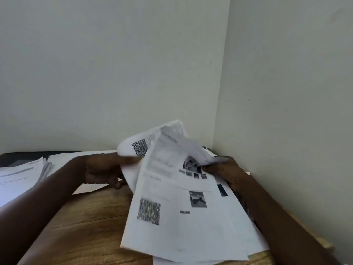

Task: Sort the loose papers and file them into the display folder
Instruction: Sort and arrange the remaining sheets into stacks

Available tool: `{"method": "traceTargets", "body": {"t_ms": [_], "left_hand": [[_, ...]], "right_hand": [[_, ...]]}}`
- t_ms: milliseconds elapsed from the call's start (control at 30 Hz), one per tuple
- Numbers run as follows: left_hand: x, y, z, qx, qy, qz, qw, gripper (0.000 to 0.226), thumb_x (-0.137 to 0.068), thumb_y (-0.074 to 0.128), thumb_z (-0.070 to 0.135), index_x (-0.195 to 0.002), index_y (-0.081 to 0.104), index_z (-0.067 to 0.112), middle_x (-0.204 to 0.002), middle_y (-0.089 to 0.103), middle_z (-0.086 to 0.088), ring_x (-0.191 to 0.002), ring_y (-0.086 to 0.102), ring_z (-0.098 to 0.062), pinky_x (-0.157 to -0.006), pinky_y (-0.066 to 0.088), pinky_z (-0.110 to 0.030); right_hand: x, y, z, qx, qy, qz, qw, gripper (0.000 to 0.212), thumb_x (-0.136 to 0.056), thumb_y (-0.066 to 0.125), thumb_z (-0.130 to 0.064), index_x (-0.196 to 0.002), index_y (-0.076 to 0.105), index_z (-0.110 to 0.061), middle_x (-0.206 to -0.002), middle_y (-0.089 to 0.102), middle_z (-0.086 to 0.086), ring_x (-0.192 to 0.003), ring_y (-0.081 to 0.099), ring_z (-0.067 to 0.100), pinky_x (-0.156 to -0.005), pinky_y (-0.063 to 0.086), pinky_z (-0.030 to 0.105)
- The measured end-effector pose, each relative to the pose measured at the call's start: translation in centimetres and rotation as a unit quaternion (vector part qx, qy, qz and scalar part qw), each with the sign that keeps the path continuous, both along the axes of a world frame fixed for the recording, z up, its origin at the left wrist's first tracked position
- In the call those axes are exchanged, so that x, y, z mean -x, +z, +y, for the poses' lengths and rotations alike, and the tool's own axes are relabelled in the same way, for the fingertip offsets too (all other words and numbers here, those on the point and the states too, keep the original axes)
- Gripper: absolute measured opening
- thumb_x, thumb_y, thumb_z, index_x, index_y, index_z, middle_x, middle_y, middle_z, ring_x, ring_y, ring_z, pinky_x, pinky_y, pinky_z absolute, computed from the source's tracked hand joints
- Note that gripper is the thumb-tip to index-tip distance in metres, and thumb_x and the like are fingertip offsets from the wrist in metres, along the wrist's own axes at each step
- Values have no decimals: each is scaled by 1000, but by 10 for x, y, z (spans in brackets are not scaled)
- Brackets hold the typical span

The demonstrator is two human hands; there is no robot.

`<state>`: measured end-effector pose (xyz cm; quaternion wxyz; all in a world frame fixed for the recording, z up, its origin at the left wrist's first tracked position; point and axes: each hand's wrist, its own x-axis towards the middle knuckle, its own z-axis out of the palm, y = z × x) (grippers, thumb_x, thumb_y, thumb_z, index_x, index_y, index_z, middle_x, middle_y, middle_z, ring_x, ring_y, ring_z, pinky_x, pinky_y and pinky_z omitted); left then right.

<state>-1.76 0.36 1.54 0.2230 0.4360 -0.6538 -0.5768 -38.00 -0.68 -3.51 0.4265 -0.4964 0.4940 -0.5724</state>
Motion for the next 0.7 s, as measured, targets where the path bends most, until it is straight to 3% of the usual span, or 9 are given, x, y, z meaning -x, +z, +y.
{"method": "traceTargets", "body": {"t_ms": [33,100,167,233,300,400,467,567,700], "left_hand": [[-5,-1,-6,-8,29,47,998,86,-40,99,62,-108,80,15,-105,73,-16,-88,63,-27,-68,55,-34],[-10,-5,-16,4,90,77,993,81,-63,88,67,-123,75,15,-120,71,-16,-103,59,-30,-84,49,-41],[-10,-8,-23,36,126,71,989,62,-74,81,58,-117,75,13,-106,69,-18,-87,60,-28,-72,49,-39],[-11,-11,-30,92,158,50,982,38,-82,82,30,-113,74,9,-103,72,-22,-81,63,-32,-71,53,-42],[-16,-9,-31,97,159,15,982,35,-85,79,11,-119,71,9,-113,74,-23,-91,69,-34,-82,55,-47],[-24,-4,-24,38,49,-125,990,45,-83,82,12,-125,67,12,-117,74,-19,-93,70,-30,-69,56,-33],[-21,-3,-20,32,14,-198,980,38,-87,82,22,-123,69,17,-111,76,-15,-83,69,-22,-62,54,-29],[-12,-8,-23,81,64,-180,978,26,-96,73,29,-117,72,15,-107,78,-12,-78,67,-17,-62,51,-27],[1,-6,-12,28,-81,-201,976,24,-94,73,19,-115,77,9,-108,77,-17,-75,71,-16,-55,52,-23]], "right_hand": [[-5,6,5,3,27,34,999,19,-84,71,16,-99,73,6,-81,78,3,-84,75,13,-81,59,25],[-16,18,14,41,77,88,992,30,-94,54,20,-87,64,-7,-55,67,-19,-59,63,-11,-66,48,7],[-17,19,17,75,89,129,985,28,-89,66,15,-83,62,-12,-56,65,-26,-58,60,-15,-70,45,11],[-10,9,11,90,71,141,983,27,-73,81,3,-83,66,-17,-64,70,-24,-64,63,-12,-74,46,19],[-3,0,4,81,45,129,987,33,-73,81,10,-88,70,-17,-73,74,-18,-70,67,-6,-76,50,23],[-2,-3,3,66,24,89,994,36,-81,73,16,-105,73,-11,-85,79,-7,-80,73,5,-77,57,24],[-1,-5,2,56,16,52,997,35,-82,73,16,-109,74,-6,-89,80,0,-84,74,12,-80,59,25],[-2,-5,1,28,29,8,999,35,-80,73,17,-109,74,-2,-101,78,16,-95,75,28,-91,60,38],[1,-1,1,-34,57,32,997,35,-75,83,8,-109,76,2,-106,76,23,-100,73,40,-92,59,51]]}}
